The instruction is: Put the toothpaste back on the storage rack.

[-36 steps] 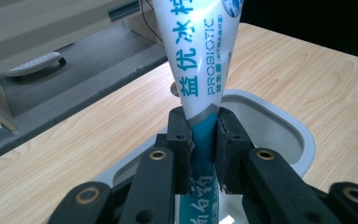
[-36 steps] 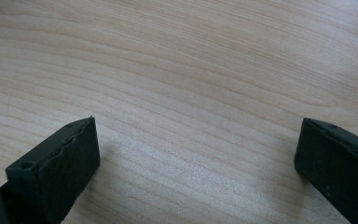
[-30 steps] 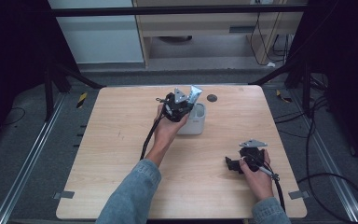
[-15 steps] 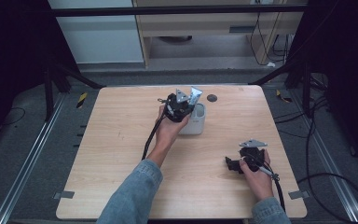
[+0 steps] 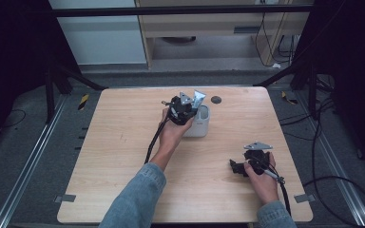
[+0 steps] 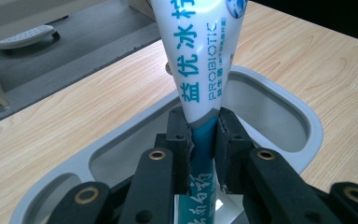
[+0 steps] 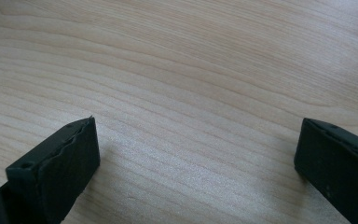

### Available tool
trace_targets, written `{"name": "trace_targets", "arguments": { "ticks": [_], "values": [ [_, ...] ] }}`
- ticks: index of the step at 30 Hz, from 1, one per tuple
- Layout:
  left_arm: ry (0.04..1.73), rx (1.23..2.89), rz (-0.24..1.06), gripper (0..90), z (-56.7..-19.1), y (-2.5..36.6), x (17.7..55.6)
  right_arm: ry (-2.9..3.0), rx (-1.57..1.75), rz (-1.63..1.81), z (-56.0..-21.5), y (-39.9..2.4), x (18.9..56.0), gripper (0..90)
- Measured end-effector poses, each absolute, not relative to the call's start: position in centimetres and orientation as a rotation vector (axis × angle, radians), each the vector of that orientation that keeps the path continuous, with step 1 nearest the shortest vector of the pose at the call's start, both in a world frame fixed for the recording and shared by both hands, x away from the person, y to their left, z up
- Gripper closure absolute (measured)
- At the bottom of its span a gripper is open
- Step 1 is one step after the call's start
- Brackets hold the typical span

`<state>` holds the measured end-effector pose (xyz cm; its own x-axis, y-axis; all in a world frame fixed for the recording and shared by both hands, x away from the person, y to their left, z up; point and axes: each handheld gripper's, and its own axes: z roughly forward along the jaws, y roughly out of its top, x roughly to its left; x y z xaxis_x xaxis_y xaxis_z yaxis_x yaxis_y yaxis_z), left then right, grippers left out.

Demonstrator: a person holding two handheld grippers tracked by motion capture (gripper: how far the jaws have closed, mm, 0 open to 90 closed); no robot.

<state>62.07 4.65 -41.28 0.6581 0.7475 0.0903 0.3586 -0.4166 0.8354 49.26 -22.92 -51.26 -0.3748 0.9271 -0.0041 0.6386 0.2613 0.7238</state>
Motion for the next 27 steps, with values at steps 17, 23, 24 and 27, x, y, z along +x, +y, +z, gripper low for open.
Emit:
{"name": "trace_targets", "arguments": {
  "ticks": [17,23,24,27],
  "values": [
    [0.858,2.01,0.601,73.6,-41.24,4.96,61.89,2.106,1.421,0.9,-51.26,-22.91,49.26,0.4],
    [0.857,2.01,0.598,73.2,-41.21,5.0,61.89,2.106,1.421,0.899,-51.26,-22.91,49.26,0.4],
    [0.858,2.01,0.599,73.2,-41.22,4.98,61.9,2.107,1.419,0.897,-51.27,-22.92,49.26,0.4],
    [0.858,2.009,0.601,73.2,-41.23,4.97,61.88,2.106,1.421,0.899,-51.26,-22.91,49.26,0.4]
  ]
}}
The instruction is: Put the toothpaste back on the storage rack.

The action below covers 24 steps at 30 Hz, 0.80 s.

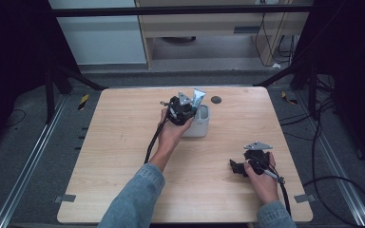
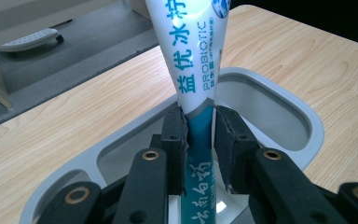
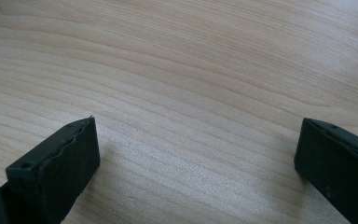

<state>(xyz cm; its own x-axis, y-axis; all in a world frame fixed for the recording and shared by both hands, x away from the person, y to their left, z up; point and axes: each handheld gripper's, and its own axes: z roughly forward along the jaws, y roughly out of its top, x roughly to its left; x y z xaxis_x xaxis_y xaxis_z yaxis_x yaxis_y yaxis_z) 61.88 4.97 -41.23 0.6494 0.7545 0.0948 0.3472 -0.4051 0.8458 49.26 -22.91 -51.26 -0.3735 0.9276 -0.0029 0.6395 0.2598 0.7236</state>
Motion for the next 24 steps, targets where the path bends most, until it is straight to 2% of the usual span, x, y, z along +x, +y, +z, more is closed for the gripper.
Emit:
{"name": "trace_targets", "arguments": {
  "ticks": [11,24],
  "values": [
    [0.851,2.011,0.617,70.3,-40.99,5.04,61.66,2.107,1.419,0.897,-51.27,-22.92,49.26,0.4],
    [0.813,2.013,0.694,56.9,-40.53,5.0,61.09,2.106,1.405,0.89,-51.33,-22.96,49.3,0.4]
  ]
}}
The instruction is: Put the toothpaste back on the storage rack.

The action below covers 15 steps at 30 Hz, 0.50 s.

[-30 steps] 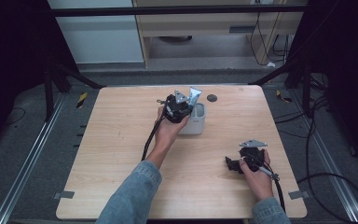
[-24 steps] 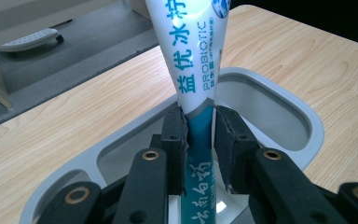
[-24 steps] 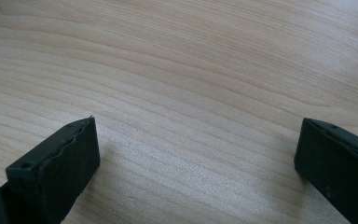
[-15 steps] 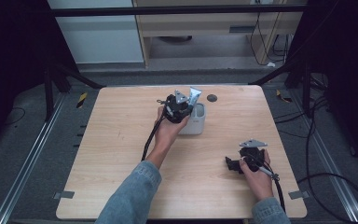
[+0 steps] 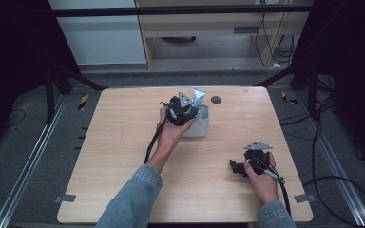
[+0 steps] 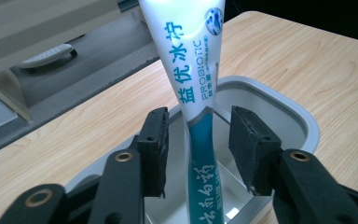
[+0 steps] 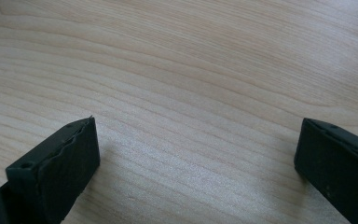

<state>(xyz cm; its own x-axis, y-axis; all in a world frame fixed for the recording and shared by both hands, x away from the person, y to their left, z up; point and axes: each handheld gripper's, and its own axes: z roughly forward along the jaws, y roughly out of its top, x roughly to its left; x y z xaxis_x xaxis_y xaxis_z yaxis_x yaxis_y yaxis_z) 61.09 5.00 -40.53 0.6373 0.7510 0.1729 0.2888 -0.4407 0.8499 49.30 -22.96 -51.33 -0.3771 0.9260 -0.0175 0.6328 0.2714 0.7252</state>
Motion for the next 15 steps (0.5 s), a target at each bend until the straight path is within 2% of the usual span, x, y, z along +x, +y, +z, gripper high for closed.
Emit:
{"name": "trace_targets", "arguments": {
  "ticks": [8,15],
  "values": [
    [0.778,2.035,0.746,47.0,-40.0,4.8,60.5,2.107,1.421,0.898,-51.3,-22.9,49.3,0.4],
    [0.754,2.051,0.772,33.3,-39.4,5.0,60.0,2.108,1.424,0.899,-51.2,-22.9,49.2,0.4]
  ]
}}
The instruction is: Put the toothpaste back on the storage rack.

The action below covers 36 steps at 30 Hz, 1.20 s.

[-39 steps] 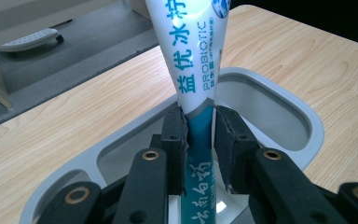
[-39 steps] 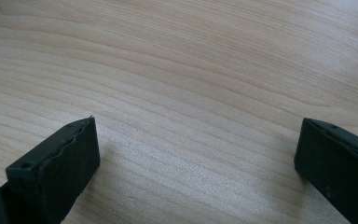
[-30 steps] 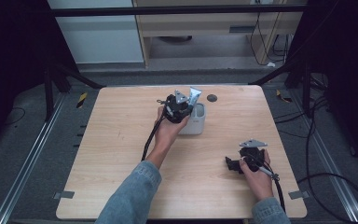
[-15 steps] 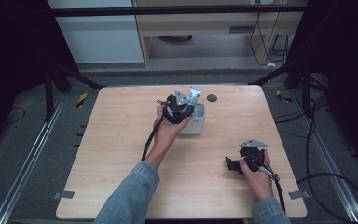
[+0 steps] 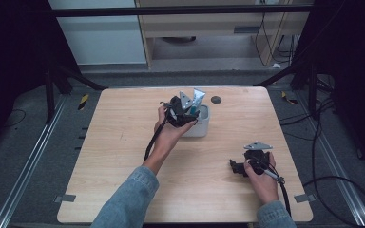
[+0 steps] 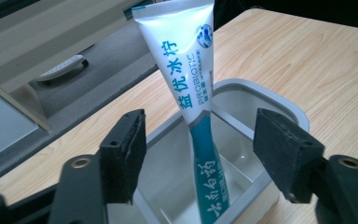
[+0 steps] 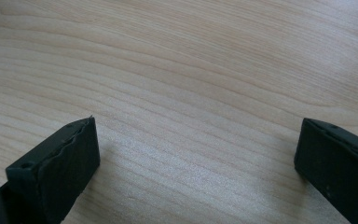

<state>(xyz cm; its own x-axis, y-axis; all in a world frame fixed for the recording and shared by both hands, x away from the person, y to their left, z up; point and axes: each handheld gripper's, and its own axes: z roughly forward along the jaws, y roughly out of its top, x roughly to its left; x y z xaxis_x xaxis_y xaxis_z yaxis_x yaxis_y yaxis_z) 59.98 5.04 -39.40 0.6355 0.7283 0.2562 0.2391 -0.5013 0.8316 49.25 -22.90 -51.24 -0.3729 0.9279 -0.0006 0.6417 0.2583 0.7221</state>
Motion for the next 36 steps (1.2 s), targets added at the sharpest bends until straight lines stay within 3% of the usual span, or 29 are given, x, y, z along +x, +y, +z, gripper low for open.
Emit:
{"name": "trace_targets", "arguments": {
  "ticks": [15,25,36],
  "values": [
    [0.675,2.131,0.756,11.7,-38.5,4.6,57.3,2.106,1.421,0.899,-51.3,-22.9,49.3,0.4],
    [0.671,2.156,0.702,4.4,-38.1,4.1,55.7,2.106,1.421,0.898,-51.3,-22.9,49.3,0.4],
    [0.671,2.196,0.615,3.6,-38.6,4.4,54.2,2.106,1.421,0.898,-51.3,-22.9,49.3,0.4]
  ]
}}
